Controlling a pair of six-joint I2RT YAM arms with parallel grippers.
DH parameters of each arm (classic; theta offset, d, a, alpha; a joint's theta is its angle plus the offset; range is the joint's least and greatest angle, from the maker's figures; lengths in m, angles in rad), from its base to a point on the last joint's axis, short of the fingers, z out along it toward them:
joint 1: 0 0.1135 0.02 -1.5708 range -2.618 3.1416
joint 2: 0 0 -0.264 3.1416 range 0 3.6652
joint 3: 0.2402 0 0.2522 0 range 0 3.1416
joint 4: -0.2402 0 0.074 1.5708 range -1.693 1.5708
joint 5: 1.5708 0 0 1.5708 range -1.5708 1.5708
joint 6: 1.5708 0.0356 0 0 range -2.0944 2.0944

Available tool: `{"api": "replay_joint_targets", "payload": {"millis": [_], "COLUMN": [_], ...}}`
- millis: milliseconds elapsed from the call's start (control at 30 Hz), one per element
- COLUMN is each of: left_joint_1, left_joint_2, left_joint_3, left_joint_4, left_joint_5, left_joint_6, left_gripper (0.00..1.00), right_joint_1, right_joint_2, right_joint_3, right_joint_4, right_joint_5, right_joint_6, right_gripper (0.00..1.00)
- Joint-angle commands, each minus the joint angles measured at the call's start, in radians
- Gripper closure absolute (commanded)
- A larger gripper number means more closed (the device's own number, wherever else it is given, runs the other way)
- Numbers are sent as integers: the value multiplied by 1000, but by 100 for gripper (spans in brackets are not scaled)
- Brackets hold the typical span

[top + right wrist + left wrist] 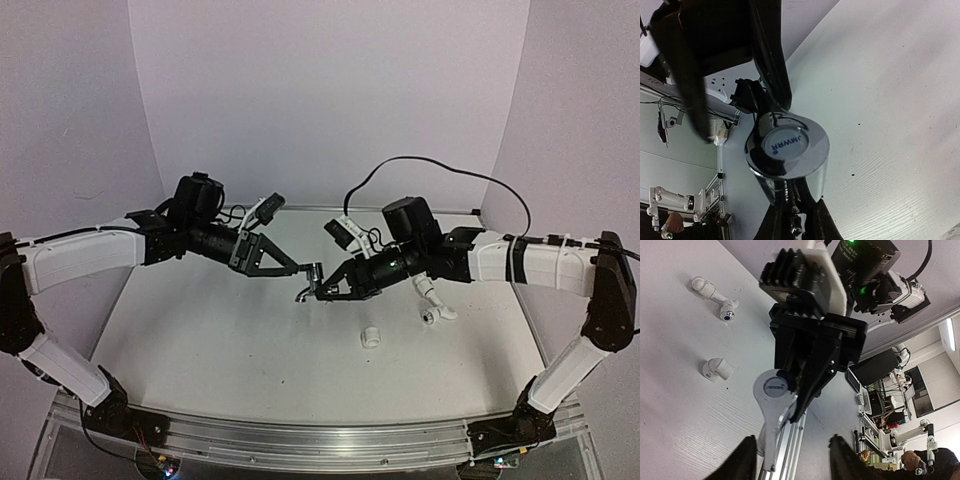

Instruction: Install the water faucets

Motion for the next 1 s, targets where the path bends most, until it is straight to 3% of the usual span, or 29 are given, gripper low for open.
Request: {"api": "replay_joint_targets", "payload": {"millis": [0, 100, 367, 700, 867, 967], "left_joint_1": [-5, -19, -64, -127, -135, -138], "left_joint_2": [-124, -128, -54, 52, 58, 51], "left_joint_3": [-106, -143, -130, -72, -73, -78], "left_joint_4": [272, 367, 504, 617, 645, 655], "left_joint_5": [-63, -108, -150, -145, -149, -166], "left_joint_6": [-155, -257, -377, -452, -469, -470], "left_gripper": [14, 6, 6, 58, 63, 73], "right_joint_1": [-4, -4, -4, -2, -1, -1], "right_joint_2": [-92, -105, -82, -94, -96, -98], "right_joint_3": [-46, -53, -38, -50, -52, -54], "right_joint_4": [201, 260, 292, 300, 300, 301], "right_joint_5": [10, -3, -66, -54, -57, -57], "right_joint_6": [75, 119, 140, 141, 142, 143], "right_gripper": [100, 100, 100, 100, 100, 100]}}
